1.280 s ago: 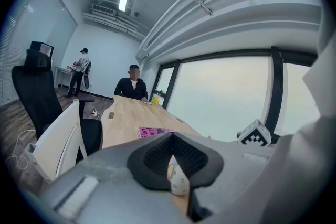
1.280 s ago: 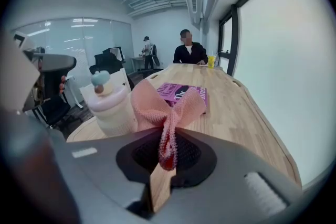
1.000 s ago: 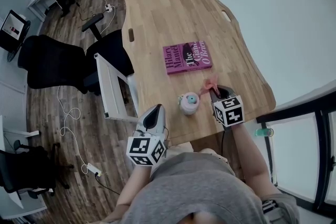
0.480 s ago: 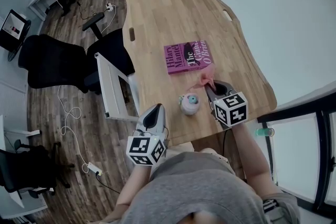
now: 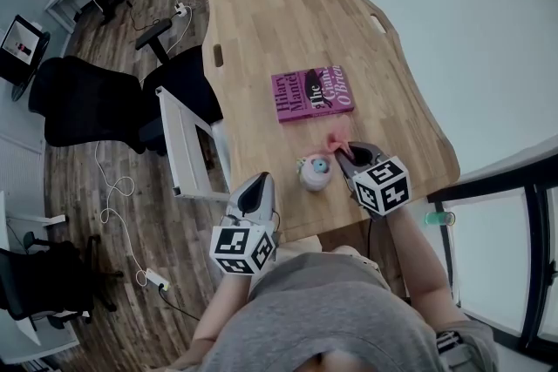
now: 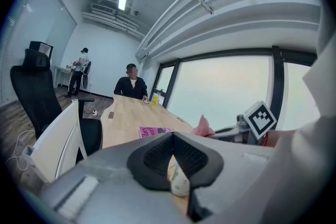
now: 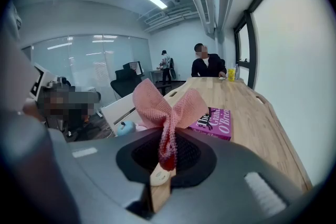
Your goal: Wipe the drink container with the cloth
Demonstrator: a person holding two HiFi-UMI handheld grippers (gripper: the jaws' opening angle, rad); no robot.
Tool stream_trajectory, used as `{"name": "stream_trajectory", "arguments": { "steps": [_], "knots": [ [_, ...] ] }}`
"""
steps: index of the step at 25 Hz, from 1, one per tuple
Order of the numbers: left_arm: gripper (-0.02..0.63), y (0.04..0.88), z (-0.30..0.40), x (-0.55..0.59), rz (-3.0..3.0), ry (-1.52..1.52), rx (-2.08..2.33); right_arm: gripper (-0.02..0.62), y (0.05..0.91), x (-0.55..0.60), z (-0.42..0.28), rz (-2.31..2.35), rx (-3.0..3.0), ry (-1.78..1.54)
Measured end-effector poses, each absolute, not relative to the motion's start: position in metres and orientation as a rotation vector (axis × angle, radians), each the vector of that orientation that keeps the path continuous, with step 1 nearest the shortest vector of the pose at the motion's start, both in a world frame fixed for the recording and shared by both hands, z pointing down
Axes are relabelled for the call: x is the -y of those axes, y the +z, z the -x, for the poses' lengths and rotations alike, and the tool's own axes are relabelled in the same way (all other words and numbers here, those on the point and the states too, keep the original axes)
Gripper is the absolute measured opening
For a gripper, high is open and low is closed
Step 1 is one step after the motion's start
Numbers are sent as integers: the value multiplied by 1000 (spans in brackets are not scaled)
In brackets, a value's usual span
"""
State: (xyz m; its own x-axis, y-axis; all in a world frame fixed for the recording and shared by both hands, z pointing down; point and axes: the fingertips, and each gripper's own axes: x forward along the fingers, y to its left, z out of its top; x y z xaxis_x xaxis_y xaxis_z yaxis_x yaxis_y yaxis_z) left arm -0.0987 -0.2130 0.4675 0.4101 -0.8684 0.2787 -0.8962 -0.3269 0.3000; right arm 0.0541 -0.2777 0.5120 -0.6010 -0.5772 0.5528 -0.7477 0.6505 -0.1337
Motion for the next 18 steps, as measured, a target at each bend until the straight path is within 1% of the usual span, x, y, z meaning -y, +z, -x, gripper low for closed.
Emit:
{"name": "stream_trajectory", "arguments": {
  "steps": [18],
  "knots": [
    [3, 474, 101, 217, -2245, 108, 1508, 28, 552, 263, -53, -828, 2351, 558]
  ]
}}
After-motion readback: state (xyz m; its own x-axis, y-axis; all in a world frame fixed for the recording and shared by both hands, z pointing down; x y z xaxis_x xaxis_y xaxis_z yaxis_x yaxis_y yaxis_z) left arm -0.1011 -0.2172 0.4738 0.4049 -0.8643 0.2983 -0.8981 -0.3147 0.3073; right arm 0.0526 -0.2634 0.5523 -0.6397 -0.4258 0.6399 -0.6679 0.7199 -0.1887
